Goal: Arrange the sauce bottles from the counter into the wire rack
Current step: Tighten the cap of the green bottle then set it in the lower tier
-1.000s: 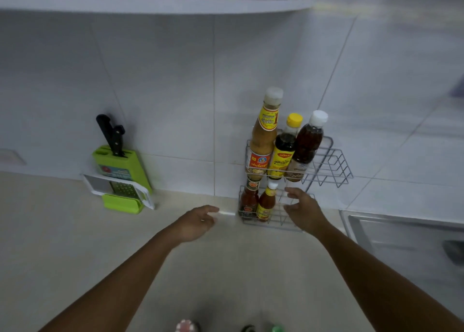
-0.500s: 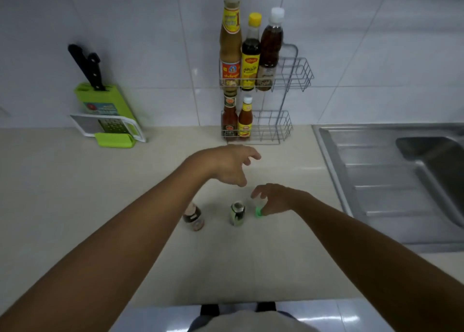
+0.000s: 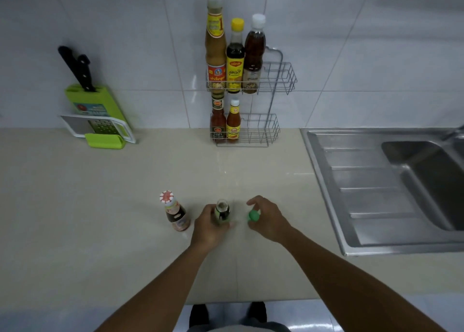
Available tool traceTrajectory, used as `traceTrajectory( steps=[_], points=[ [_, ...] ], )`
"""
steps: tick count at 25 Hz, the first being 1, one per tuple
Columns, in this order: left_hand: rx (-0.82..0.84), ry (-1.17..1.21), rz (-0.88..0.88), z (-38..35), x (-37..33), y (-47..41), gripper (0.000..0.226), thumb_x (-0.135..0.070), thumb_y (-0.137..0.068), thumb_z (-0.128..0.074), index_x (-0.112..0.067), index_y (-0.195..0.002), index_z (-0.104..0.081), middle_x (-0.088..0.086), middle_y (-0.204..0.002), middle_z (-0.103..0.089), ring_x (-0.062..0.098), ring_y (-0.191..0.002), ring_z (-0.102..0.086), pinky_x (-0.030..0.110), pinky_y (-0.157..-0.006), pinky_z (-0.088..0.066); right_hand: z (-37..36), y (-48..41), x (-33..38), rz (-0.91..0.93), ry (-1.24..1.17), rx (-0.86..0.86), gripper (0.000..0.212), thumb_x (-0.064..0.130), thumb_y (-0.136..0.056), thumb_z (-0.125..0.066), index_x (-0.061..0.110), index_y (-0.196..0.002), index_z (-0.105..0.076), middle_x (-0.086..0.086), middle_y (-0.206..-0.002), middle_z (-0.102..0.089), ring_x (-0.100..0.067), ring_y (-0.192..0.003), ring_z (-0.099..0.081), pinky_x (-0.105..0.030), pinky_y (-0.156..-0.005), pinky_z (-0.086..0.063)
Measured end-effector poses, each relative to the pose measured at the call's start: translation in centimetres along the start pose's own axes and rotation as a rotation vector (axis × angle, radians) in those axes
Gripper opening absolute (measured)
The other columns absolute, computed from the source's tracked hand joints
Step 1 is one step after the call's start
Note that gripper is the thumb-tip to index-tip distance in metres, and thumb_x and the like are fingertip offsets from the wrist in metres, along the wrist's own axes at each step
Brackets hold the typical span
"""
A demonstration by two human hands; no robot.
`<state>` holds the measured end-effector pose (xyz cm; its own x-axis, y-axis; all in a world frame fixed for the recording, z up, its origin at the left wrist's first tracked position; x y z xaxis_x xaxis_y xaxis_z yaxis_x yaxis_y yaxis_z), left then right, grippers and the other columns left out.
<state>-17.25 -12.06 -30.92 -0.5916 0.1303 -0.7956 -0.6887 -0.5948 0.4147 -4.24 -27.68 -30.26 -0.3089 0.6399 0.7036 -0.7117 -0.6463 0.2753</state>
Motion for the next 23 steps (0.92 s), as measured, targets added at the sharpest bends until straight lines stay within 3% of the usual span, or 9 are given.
traceTrajectory(
  steps=[3, 7, 9, 12, 14, 17, 20, 23],
  points=[
    [0.067, 0.035, -0.134, -0.9, -1.0, 0.1, 0.033, -0.033, -0.081, -0.078, -0.033, -0.108, -0.061, -0.008, -0.107, -0.072, 0.015, -0.103, -0.068, 0.035, -0.089, -0.054, 3.1, 0.2, 3.4, 0.052, -0.189, -0.067, 0.053, 0.001, -0.073, -0.083, 0.020, -0.118, -0.062, -0.002, -0.100, -0.065, -0.009, -0.065, -0.056, -0.014, -0.061, -0.048],
    [0.123, 0.049, -0.374, 0.0, -6.8, 1.7, 0.036, -0.037, -0.087, -0.070, -0.035, -0.121, -0.057, -0.011, -0.110, -0.066, 0.003, -0.099, -0.063, 0.029, -0.085, -0.052, 9.6, 0.4, 9.8, 0.266, -0.214, -0.092, 0.041, -0.006, -0.074, -0.084, 0.018, -0.105, -0.074, 0.014, -0.088, -0.064, -0.002, -0.063, -0.055, -0.015, -0.062, -0.048],
    [0.095, 0.054, -0.437, 1.5, -10.3, 2.3, 0.033, -0.031, -0.086, -0.068, -0.036, -0.117, -0.057, -0.009, -0.100, -0.065, 0.008, -0.088, -0.062, 0.034, -0.076, -0.052, 13.2, 1.0, 13.1, 0.371, -0.206, -0.073, 0.037, -0.003, -0.076, -0.085, 0.017, -0.106, -0.078, 0.010, -0.095, -0.067, -0.004, -0.072, -0.060, -0.018, -0.062, -0.050],
    [0.055, 0.062, -0.540, 4.7, -16.1, 4.0, 0.026, -0.021, -0.074, -0.067, -0.030, -0.098, -0.060, -0.008, -0.075, -0.059, 0.010, -0.064, -0.053, 0.031, -0.058, -0.044, 17.9, 2.1, 17.8, 0.504, -0.177, 0.015, 0.039, -0.002, -0.081, -0.083, 0.016, -0.115, -0.078, 0.003, -0.114, -0.071, -0.013, -0.103, -0.069, -0.027, -0.083, -0.061],
    [0.090, 0.082, -0.552, 6.7, -19.2, 4.8, 0.021, -0.019, -0.066, -0.066, -0.025, -0.086, -0.060, -0.006, -0.064, -0.054, 0.012, -0.056, -0.048, 0.031, -0.054, -0.039, 20.0, 2.7, 20.4, 0.594, -0.122, 0.052, 0.042, -0.007, -0.081, -0.081, 0.012, -0.118, -0.077, 0.000, -0.120, -0.072, -0.015, -0.111, -0.070, -0.030, -0.093, -0.061],
    [0.411, 0.238, -0.474, 8.0, -21.5, 5.4, 0.023, -0.007, -0.057, -0.059, -0.016, -0.079, -0.060, 0.005, -0.058, -0.049, 0.022, -0.047, -0.044, 0.032, -0.049, -0.038, 21.6, 3.9, 23.5, 0.758, 0.069, 0.027, 0.045, -0.002, -0.079, -0.084, 0.015, -0.121, -0.078, 0.002, -0.125, -0.075, -0.005, -0.118, -0.068, -0.022, -0.098, -0.057],
    [0.702, 0.350, -0.376, 8.9, -22.3, 6.0, 0.039, -0.008, -0.049, -0.055, -0.002, -0.088, -0.057, 0.013, -0.055, -0.048, 0.019, -0.041, -0.042, 0.024, -0.044, -0.036, 22.1, 4.8, 25.5, 0.900, 0.198, -0.023, 0.044, 0.008, -0.079, -0.086, 0.018, -0.121, -0.078, 0.004, -0.125, -0.076, -0.001, -0.120, -0.067, -0.019, -0.100, -0.054],
    [0.930, 0.425, -0.266, 8.9, -21.6, 5.9, 0.042, -0.007, -0.049, -0.051, -0.002, -0.090, -0.056, 0.013, -0.053, -0.050, 0.016, -0.039, -0.043, 0.021, -0.042, -0.034, 21.7, 5.3, 26.6, 0.990, 0.227, -0.003, 0.039, 0.010, -0.081, -0.085, 0.017, -0.119, -0.079, 0.005, -0.123, -0.077, -0.001, -0.118, -0.068, -0.023, -0.100, -0.056]
  ],
)
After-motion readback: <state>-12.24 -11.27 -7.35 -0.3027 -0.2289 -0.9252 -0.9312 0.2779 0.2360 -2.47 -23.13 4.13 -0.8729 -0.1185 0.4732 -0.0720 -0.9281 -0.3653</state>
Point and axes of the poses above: each hand's wrist, its own y-axis away from the middle knuckle, its own z-axis out of the back of the hand, x = y × z, the point moved 6 cm from there along -y, towards the middle knuckle
